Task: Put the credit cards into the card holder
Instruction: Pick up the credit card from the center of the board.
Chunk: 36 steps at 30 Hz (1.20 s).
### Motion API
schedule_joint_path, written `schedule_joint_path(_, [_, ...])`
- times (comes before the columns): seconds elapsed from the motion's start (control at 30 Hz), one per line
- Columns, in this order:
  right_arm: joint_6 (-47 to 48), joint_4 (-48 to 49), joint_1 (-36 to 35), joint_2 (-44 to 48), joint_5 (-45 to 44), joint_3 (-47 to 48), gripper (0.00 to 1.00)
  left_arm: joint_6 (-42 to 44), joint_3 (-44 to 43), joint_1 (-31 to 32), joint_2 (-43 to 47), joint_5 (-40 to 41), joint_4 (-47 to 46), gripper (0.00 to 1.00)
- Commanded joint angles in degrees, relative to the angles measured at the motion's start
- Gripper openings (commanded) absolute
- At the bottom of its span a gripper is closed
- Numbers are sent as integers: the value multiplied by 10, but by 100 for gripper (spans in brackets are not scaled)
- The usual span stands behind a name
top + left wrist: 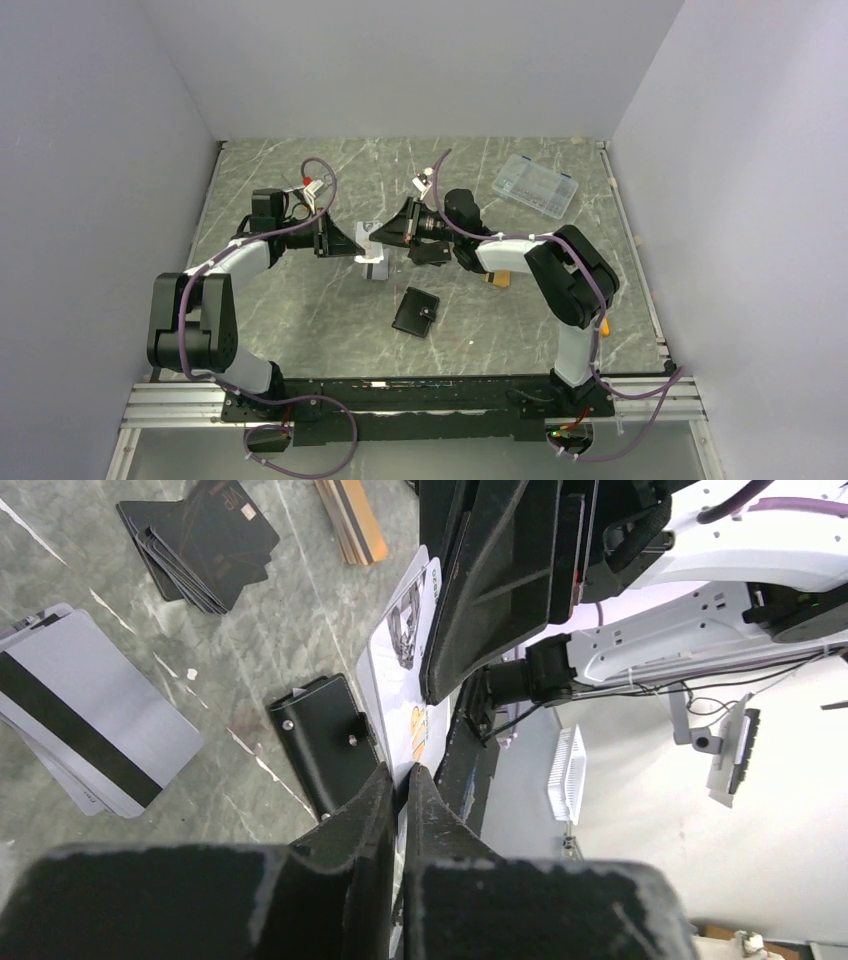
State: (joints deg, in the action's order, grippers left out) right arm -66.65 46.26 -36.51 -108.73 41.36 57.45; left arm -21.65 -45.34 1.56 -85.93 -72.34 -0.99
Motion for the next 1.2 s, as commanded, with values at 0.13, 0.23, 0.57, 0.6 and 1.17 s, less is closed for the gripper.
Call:
schedule_joint_path(0.13, [-19,22,8,49,60,-14,0,0,-9,-48,-2,-1,-37,2])
schedule_joint_path(0.23, [-26,34,9,49,68,-17,7,-7,-7,-52,-2,-6,-43,0])
schedule_joint_path(0.57, [-15,15,9,51,61,-13,6,-18,-7,-58,-3,-12,-48,0])
schedule_joint_path(0.6, [-9,7,9,50,60,-13,3,-19,-6,-60,-1,-12,-50,0])
schedule_joint_path(1.17, [196,-259,8,-111,-63,145,0,-49,-4,-93,34,-43,-82,0])
